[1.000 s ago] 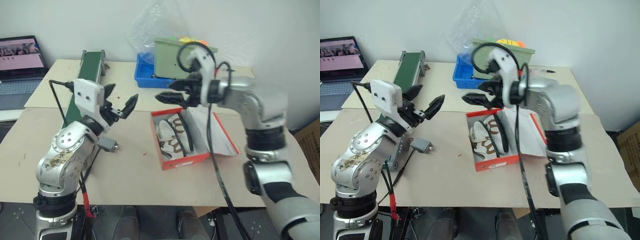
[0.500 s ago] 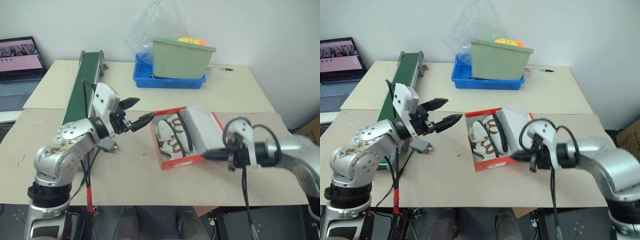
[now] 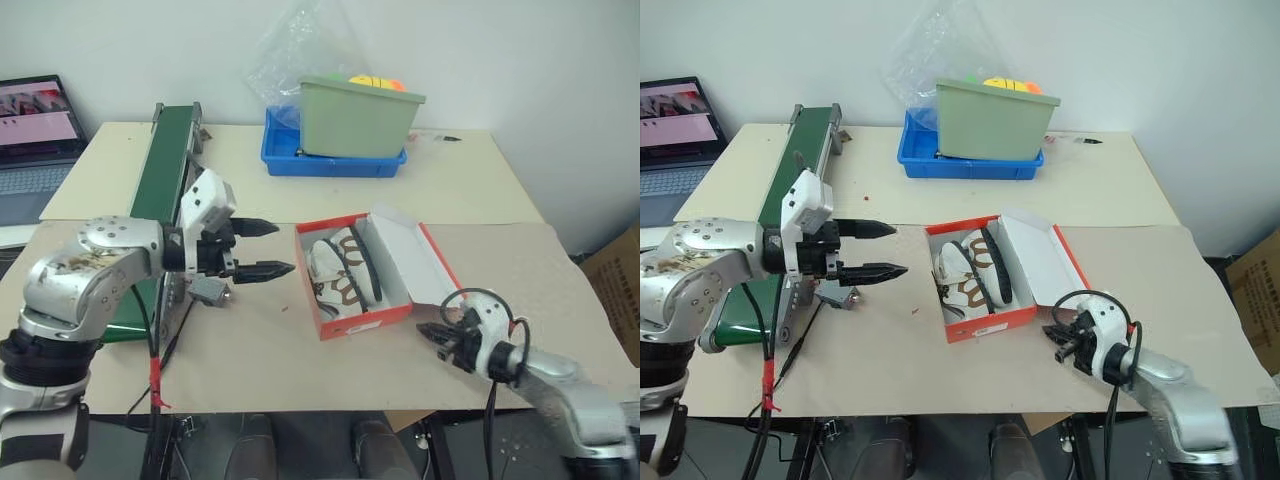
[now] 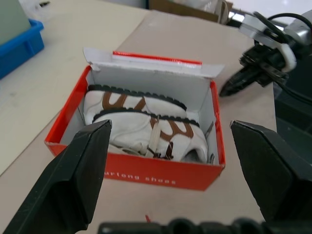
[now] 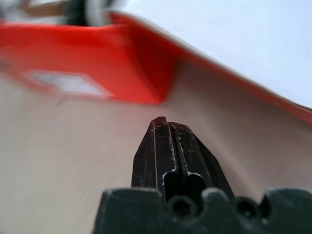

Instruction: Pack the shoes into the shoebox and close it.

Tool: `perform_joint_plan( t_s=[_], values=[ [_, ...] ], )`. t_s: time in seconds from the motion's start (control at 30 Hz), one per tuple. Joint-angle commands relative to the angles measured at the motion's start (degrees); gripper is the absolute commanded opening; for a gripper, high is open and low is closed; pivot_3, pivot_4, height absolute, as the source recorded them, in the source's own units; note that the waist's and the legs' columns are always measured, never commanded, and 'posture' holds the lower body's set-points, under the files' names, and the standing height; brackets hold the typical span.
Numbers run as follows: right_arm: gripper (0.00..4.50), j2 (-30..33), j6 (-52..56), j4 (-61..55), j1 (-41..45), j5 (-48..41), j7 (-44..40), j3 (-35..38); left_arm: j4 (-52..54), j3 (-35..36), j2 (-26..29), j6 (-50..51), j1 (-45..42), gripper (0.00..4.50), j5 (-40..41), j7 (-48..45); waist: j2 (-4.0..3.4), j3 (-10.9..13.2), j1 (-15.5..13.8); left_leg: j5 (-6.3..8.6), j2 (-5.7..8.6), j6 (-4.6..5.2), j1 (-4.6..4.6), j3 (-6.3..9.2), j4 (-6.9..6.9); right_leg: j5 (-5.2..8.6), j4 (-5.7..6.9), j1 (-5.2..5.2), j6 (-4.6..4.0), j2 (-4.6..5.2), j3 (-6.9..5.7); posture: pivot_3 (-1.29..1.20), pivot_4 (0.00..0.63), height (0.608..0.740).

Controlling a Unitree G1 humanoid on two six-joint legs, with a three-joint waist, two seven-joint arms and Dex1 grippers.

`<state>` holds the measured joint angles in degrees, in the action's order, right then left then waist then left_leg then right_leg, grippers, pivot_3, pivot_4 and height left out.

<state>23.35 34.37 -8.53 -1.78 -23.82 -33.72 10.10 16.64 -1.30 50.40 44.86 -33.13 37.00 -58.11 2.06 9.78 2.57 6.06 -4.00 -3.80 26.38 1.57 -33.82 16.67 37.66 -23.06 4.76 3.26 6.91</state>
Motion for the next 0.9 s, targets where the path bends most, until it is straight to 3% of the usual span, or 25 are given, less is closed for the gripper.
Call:
perform_joint_plan(
  t_s=[0.03, 0.4, 0.67, 0.9],
  values=[
    [0.05, -3.33, -8.39, 5.68, 2.19, -0.61, 1.58, 3.58, 2.32, 1.11, 1.67, 0.55, -0.93, 4.16, 0.33, -1.25, -0.03, 0.02, -0.01, 0.0, 0.0, 0.0, 0.0, 0.0, 0.01, -0.03, 0.01, 0.0, -0.05, 0.01, 0.0, 0.0, 0.15, 0.74],
    [0.05, -6.0, -16.14, 16.39, 10.23, -4.28, 3.85, 10.44, 6.17, 3.79, 5.83, 3.18, 1.64, 4.16, 2.49, -2.25, -0.06, 0.02, 0.01, 0.0, -0.01, 0.0, -0.04, 0.0, -0.01, -0.04, 0.17, 0.02, -0.1, -0.02, 0.01, 0.0, 0.15, 0.74],
    [0.05, -1.78, -7.59, 3.18, 14.45, -12.1, 5.57, 12.42, 8.24, 3.21, 7.64, 3.49, 4.7, 4.16, 2.81, -4.42, -0.13, 0.05, -0.04, -0.01, -0.01, 0.01, -0.06, 0.01, -0.05, -0.07, 0.32, 0.0, -0.21, -0.02, 0.01, 0.0, 0.15, 0.74],
    [0.05, 0.25, 7.17, -13.4, 15.88, -30.91, 7.6, 12.68, 6.89, 1.6, 6.78, 2.9, 3.29, 4.16, 2.12, -4.88, -0.13, 0.05, -0.08, -0.01, -0.01, 0.01, -0.07, 0.02, -0.01, -0.02, 0.33, 0.0, -0.26, -0.02, 0.01, 0.0, 0.15, 0.74]
  ],
)
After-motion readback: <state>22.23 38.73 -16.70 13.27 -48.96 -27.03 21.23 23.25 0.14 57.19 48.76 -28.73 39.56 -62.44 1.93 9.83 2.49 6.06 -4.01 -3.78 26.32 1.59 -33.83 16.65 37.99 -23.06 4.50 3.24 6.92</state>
